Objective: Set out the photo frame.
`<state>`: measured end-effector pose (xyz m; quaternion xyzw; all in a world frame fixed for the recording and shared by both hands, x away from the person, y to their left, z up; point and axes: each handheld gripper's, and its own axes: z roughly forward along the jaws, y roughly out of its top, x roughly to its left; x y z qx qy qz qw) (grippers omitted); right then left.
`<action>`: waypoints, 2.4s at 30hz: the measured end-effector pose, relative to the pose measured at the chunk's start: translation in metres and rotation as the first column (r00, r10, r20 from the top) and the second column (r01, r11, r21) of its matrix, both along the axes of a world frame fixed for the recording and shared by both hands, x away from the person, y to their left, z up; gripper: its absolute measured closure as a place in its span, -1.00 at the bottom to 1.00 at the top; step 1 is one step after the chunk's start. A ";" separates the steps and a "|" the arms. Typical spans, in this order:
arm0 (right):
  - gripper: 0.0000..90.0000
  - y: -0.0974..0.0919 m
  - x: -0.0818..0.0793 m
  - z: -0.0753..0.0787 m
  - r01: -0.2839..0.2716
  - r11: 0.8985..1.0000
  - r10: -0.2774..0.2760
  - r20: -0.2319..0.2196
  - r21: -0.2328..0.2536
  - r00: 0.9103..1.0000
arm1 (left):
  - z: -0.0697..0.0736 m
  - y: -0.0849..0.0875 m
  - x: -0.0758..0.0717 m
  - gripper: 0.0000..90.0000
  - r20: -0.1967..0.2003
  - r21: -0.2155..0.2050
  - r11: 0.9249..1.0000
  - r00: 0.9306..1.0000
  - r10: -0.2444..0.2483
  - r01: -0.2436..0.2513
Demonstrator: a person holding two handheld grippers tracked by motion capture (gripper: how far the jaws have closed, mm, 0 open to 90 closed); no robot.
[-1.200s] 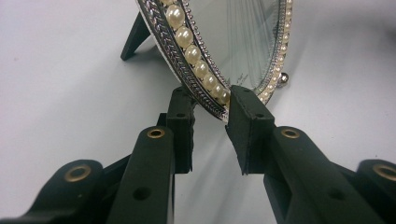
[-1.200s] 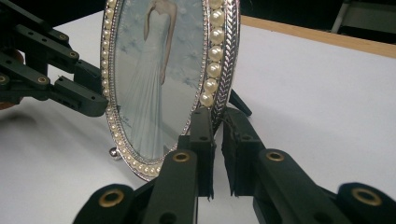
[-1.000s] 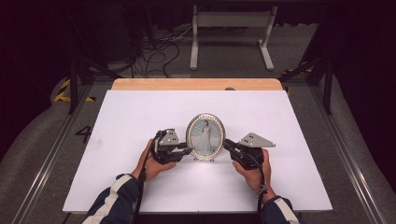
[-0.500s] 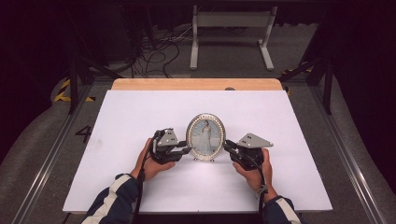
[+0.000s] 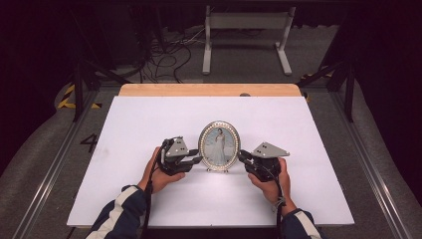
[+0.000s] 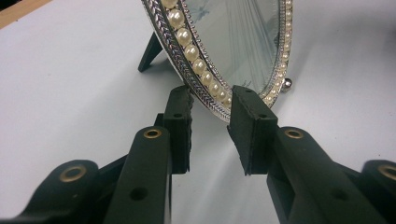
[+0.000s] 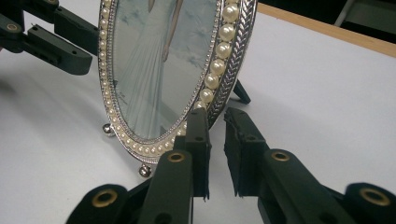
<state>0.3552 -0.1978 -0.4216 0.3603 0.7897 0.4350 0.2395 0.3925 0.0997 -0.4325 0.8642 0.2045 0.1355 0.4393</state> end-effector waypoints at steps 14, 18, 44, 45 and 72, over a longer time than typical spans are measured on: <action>0.81 -0.001 0.002 -0.002 0.010 1.000 -0.010 -0.001 0.015 1.000 | -0.003 -0.004 0.001 0.60 -0.003 0.024 1.000 1.000 -0.012 0.012; 0.80 0.000 0.002 -0.001 0.011 1.000 -0.011 0.002 0.015 1.000 | -0.003 -0.004 0.001 0.60 -0.006 0.025 1.000 1.000 -0.012 0.012; 0.35 -0.003 -0.012 0.003 -0.040 0.993 0.043 0.029 -0.108 0.999 | 0.009 0.013 -0.027 0.11 0.137 0.092 0.995 0.990 0.010 -0.022; 0.26 -0.003 -0.013 0.003 -0.045 0.992 0.049 0.032 -0.117 0.998 | 0.010 0.014 -0.028 0.05 0.140 0.090 0.996 0.990 0.013 -0.026; -0.41 -0.029 -0.029 -0.009 0.010 0.983 -0.002 0.044 -0.183 0.999 | -0.005 0.056 -0.044 -0.60 0.149 0.138 0.982 0.983 0.110 -0.131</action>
